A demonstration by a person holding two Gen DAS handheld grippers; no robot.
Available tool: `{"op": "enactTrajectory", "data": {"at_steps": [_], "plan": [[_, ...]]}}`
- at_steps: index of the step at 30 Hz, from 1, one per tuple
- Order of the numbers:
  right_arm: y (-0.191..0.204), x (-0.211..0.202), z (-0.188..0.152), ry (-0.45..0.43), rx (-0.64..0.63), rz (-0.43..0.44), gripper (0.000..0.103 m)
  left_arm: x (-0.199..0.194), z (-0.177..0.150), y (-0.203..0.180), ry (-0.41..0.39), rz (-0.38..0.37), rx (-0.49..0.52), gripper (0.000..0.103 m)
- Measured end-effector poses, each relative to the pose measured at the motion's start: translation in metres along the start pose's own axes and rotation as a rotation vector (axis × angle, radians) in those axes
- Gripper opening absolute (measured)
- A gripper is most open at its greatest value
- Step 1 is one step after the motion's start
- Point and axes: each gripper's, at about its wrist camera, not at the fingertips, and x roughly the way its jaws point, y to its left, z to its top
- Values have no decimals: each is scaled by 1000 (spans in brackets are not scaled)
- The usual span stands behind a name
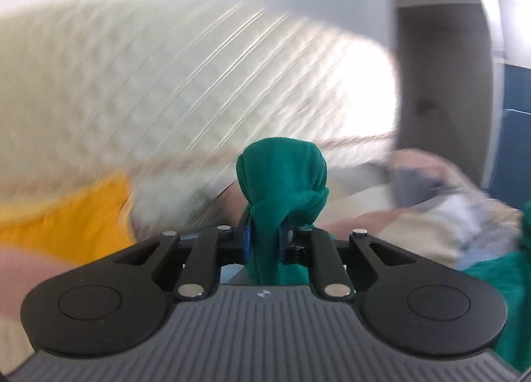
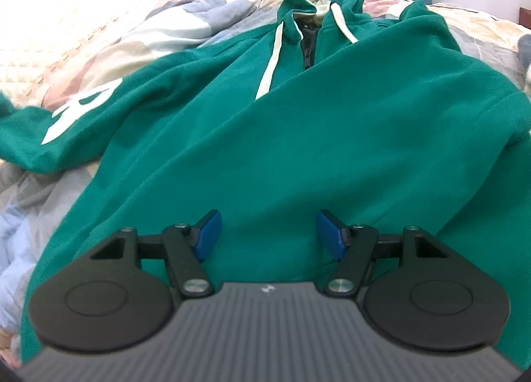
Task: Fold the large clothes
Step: 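Grasp the other hoodie sleeve cuff with the left gripper and lift it, then lay the held sleeve across the hoodie front and open the left gripper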
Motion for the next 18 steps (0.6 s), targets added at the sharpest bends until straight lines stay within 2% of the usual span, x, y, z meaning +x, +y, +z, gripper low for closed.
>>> {"op": "enactTrajectory", "data": {"at_steps": [4, 9, 13, 18], "plan": [[-6, -21, 2, -49, 24, 33, 66, -52, 35, -56, -72, -172, 96, 17], [-21, -54, 7, -127, 79, 48, 66, -125, 49, -128, -124, -370, 179, 17], [-41, -80, 4, -204, 100, 11, 67, -178, 32, -191, -100, -540, 225, 17], [-89, -99, -3, -255, 264, -9, 67, -222, -30, -262, 22, -726, 259, 17]]}}
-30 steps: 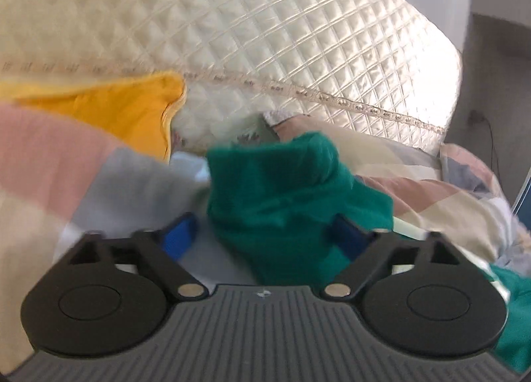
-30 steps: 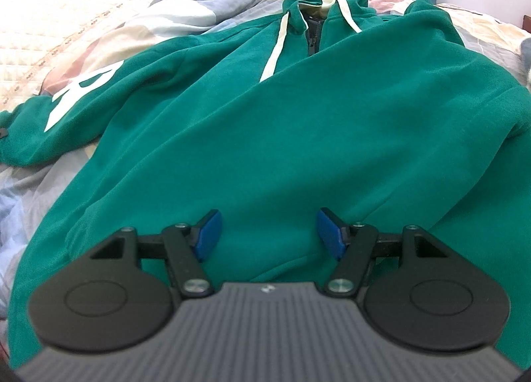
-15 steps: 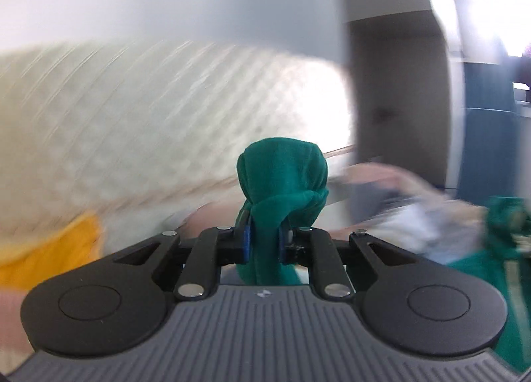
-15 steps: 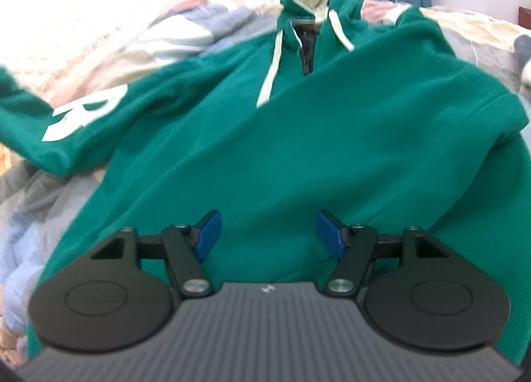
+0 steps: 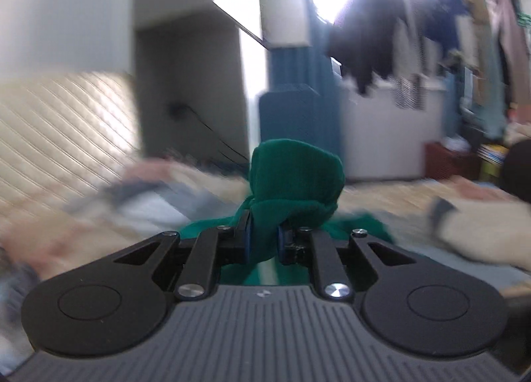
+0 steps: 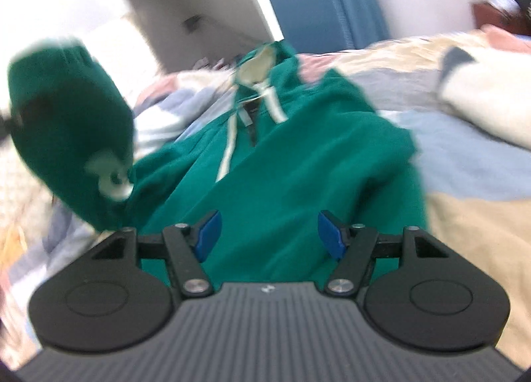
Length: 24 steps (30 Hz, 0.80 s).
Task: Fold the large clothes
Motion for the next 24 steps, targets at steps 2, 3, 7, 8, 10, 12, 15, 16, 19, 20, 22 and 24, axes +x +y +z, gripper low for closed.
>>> {"op": "enactTrajectory", "data": {"at_steps": [2, 3, 7, 8, 10, 12, 15, 16, 19, 20, 22, 24], "plan": [[-18, -4, 3, -19, 65, -22, 69, 12, -23, -26, 49, -52, -12, 17], [-27, -7, 4, -31, 98, -32, 69, 18, -35, -38, 81, -78, -30, 17], [-53, -13, 10, -69, 206, -66, 69, 40, -75, -63, 190, -169, -84, 17], [-56, -14, 10, -71, 221, -62, 69, 51, -84, -58, 208, -181, -85, 17], [-58, -16, 11, -79, 222, -62, 69, 58, -97, -60, 238, -200, -97, 18], [-54, -16, 11, -81, 206, -59, 69, 64, -103, -53, 264, -243, -115, 41], [-47, -14, 10, -70, 185, -43, 69, 57, -111, -43, 273, -368, -158, 88], [-44, -13, 9, -64, 177, -36, 69, 51, -114, -39, 265, -385, -155, 90], [-36, -7, 7, -36, 151, -21, 69, 33, -120, -19, 274, -410, -178, 91], [-33, -5, 5, -21, 140, -14, 69, 25, -121, -10, 273, -411, -200, 91], [-23, 0, 1, 13, 113, 7, 69, 20, -126, 14, 276, -376, -254, 91], [-13, 5, -3, 41, 84, 18, 69, 22, -127, 39, 277, -301, -312, 91]]}}
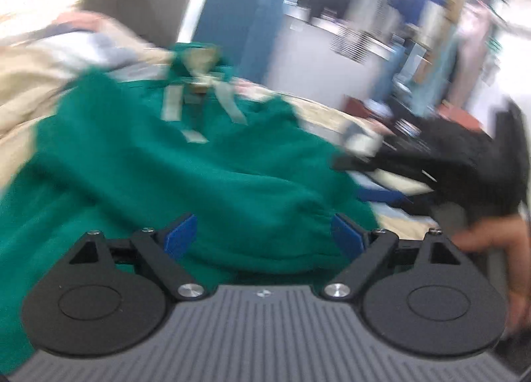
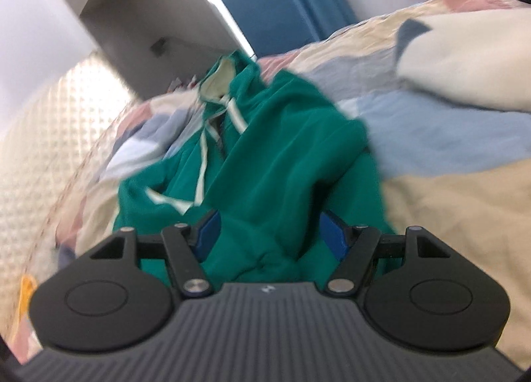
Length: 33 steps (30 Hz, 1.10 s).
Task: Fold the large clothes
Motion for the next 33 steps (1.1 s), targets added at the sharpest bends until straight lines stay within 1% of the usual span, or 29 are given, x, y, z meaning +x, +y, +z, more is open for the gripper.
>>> {"op": "enactTrajectory", "data": {"at_steps": [2, 3, 4, 6, 8, 10, 11, 13, 14, 15, 16, 17, 18, 20, 22, 24, 25, 27, 31, 33], "plan": [[9, 4, -5, 22, -29, 8, 69, 2, 9, 32, -18, 75, -82, 91], [14, 7, -6, 31, -47, 14, 69, 5, 14, 51, -24, 124, -145, 90], [19, 9, -8, 37, -60, 18, 69, 7, 18, 66, -31, 152, -199, 90], [28, 14, -11, 45, -95, 32, 69, 14, 27, 103, -57, 185, -337, 90], [36, 19, -15, 54, -122, 45, 69, 22, 35, 130, -69, 231, -445, 89], [44, 24, -20, 57, -154, 51, 69, 38, 44, 152, -79, 246, -515, 89], [48, 25, -21, 55, -173, 50, 69, 44, 48, 158, -81, 249, -529, 88], [55, 31, -24, 52, -214, 46, 69, 60, 56, 169, -68, 268, -533, 81], [58, 34, -25, 50, -225, 49, 69, 71, 61, 172, -56, 280, -532, 73], [60, 37, -26, 48, -231, 56, 69, 80, 64, 176, -41, 282, -532, 62], [61, 39, -26, 45, -234, 61, 69, 87, 68, 179, -28, 273, -536, 54], [62, 39, -26, 39, -238, 65, 69, 92, 71, 180, -20, 270, -530, 35], [63, 40, -25, 30, -241, 74, 69, 94, 75, 180, -19, 284, -513, 18], [67, 38, -25, 7, -250, 104, 69, 92, 79, 183, -47, 303, -494, 10], [72, 36, -24, -8, -273, 127, 69, 87, 84, 190, -78, 355, -483, 10], [77, 35, -26, -10, -306, 142, 69, 83, 86, 194, -88, 416, -459, 10], [79, 38, -29, -1, -328, 144, 69, 85, 85, 200, -80, 445, -464, 10], [82, 46, -35, 33, -348, 134, 69, 90, 81, 210, -52, 475, -475, 10], [79, 66, -46, 127, -348, 102, 69, 103, 79, 201, 25, 516, -329, 10], [77, 76, -50, 165, -348, 84, 69, 106, 80, 199, 45, 521, -299, 11]]}}
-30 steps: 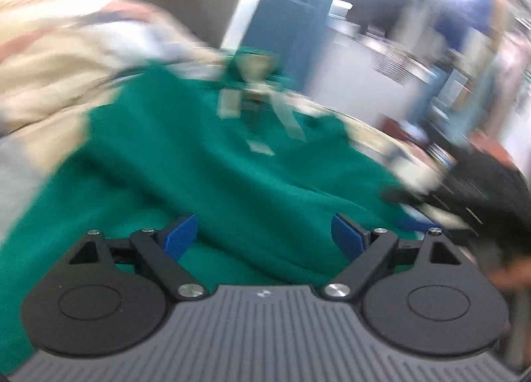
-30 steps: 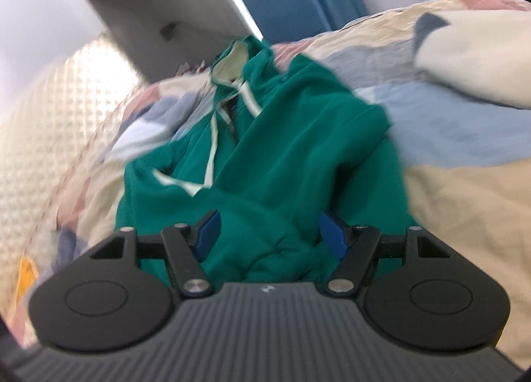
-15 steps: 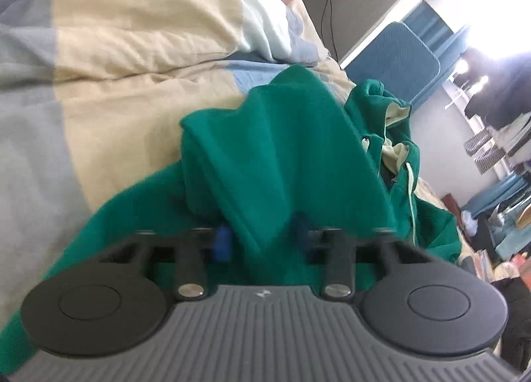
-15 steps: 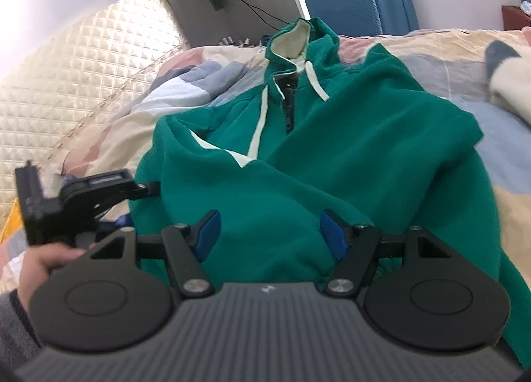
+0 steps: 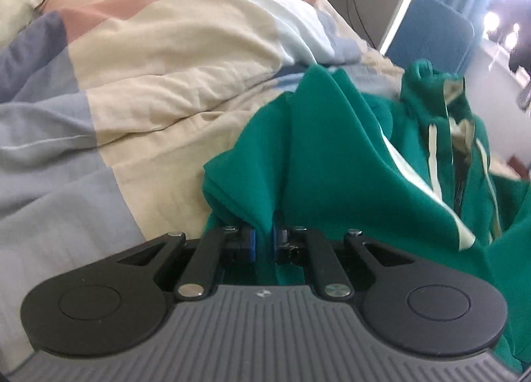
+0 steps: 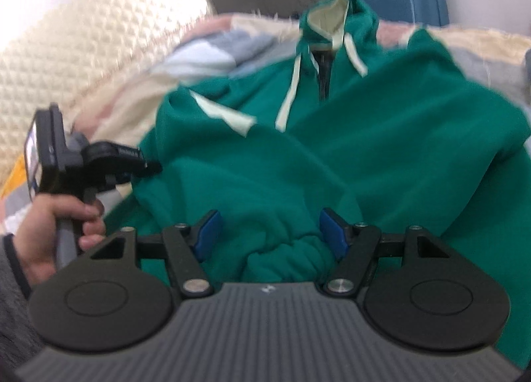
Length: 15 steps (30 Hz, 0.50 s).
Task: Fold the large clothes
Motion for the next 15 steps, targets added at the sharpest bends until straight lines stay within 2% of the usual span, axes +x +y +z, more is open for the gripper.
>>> {"op": "enactTrajectory", "data": {"at_steps": [2, 4, 6, 9, 15], "plan": [[1, 8, -4, 21, -10, -19, 69, -5, 0, 0, 17, -23, 19, 12], [4, 8, -5, 12, -35, -32, 69, -12, 2, 2, 41, -45, 45, 29], [4, 3, -2, -5, -20, -23, 69, -25, 5, 6, 63, -81, 59, 59], [-3, -13, 7, -78, 43, 14, 69, -56, 10, 11, 15, -84, 90, 68], [-12, -41, 29, -212, 135, 24, 70, -111, 34, -1, -105, -153, 148, 73]]}}
